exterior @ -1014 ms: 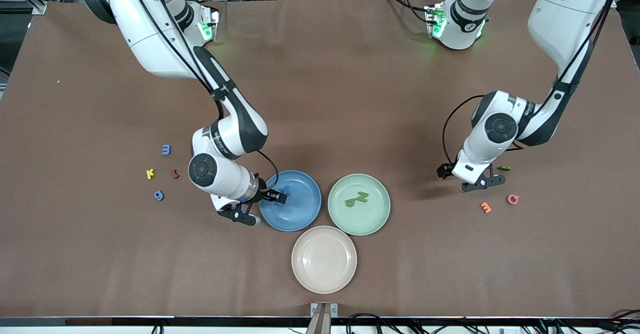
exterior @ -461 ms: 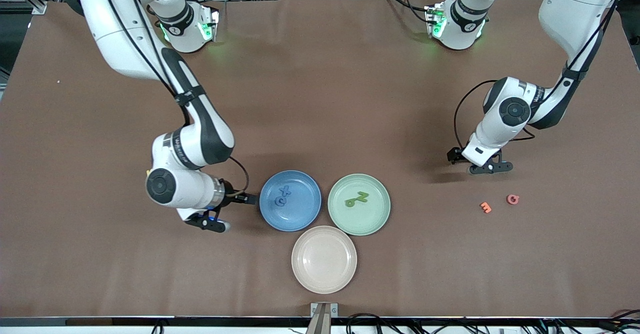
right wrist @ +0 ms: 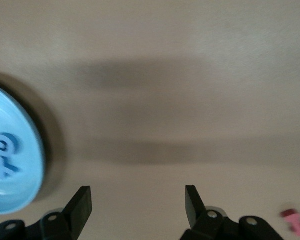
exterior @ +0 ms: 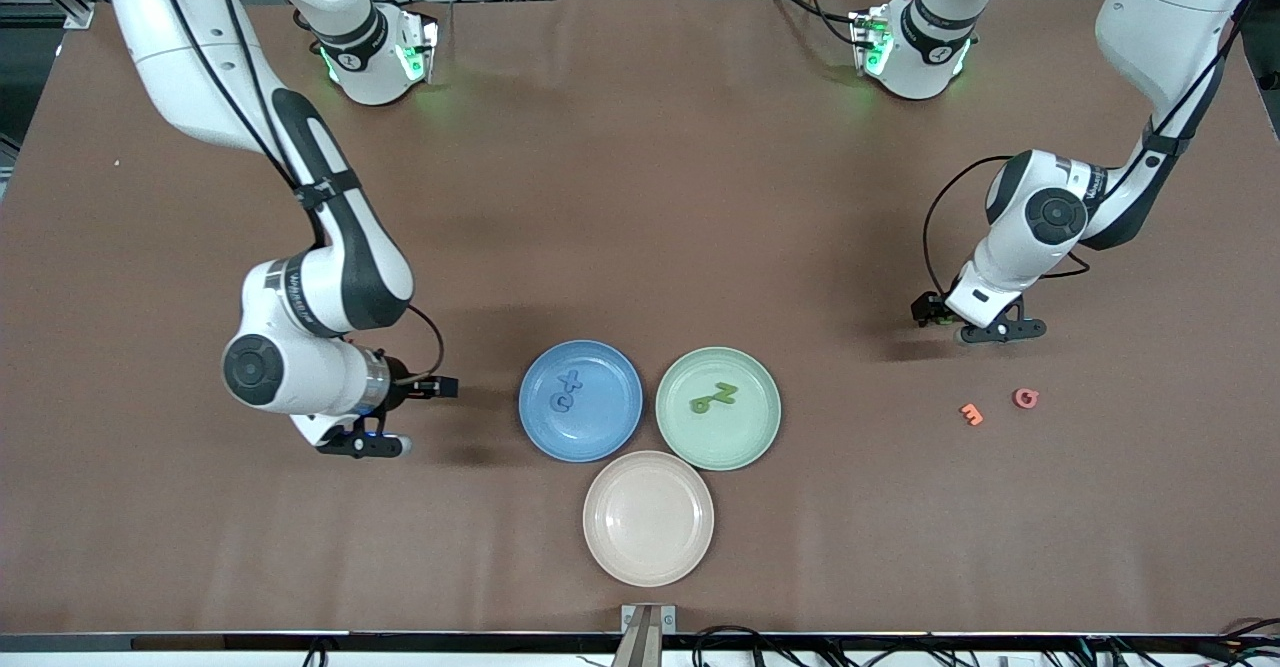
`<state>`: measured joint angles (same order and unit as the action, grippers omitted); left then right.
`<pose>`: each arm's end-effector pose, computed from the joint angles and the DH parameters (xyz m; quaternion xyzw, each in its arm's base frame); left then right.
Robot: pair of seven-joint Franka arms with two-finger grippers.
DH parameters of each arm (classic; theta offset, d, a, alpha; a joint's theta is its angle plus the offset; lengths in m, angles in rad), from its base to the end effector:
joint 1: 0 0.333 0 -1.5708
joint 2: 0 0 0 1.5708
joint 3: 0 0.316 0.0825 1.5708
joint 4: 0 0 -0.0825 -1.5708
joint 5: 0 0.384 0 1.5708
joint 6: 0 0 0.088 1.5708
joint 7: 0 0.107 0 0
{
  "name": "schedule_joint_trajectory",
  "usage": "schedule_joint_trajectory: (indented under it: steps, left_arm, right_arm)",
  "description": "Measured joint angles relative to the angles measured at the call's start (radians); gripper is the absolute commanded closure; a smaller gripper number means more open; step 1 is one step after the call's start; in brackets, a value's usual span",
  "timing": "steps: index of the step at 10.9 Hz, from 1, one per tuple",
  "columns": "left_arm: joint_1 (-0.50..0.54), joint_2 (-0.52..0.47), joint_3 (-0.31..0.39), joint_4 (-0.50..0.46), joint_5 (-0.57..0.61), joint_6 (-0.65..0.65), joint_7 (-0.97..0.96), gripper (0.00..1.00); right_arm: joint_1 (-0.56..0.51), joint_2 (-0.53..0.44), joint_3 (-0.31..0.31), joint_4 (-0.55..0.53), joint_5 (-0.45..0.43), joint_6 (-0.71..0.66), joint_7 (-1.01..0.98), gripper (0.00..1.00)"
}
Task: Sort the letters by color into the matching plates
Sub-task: 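Move the right gripper to the blue 6 while the left gripper grasps the green u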
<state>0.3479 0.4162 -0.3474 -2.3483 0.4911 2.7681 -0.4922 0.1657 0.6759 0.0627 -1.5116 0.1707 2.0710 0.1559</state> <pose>0.5099 -0.0289 0.1692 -0.9987 -0.0343 -0.0329 0.0174 0.6800 0.1602 0.2583 -0.9940 0.0148 0.0743 0.0795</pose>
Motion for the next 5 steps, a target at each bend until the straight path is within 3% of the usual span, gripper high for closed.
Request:
schedule_joint_trajectory:
  steps: [2,3,4,5]
  left_arm:
    - [0.000,0.000,-0.001,-0.003,0.000,0.001,0.000,0.00]
    - [0.000,0.000,-0.002,-0.003,0.000,0.002,0.000,0.45]
    - [0.000,0.000,-0.002,-0.004,0.000,0.002,0.000,0.99]
    - [0.000,0.001,-0.002,-0.005,0.000,0.002,0.000,1.00]
  right_arm:
    - [-0.039,-0.035,-0.024,-0.066,-0.004,0.033,-0.177,0.17]
    - [-0.050,-0.050,-0.043,-0.104,-0.017,0.064,-0.271,0.17]
    - [-0.054,-0.062,-0.067,-0.134,-0.031,0.081,-0.361,0.19]
    - [-0.055,-0.071,-0.095,-0.159,-0.038,0.089,-0.453,0.20]
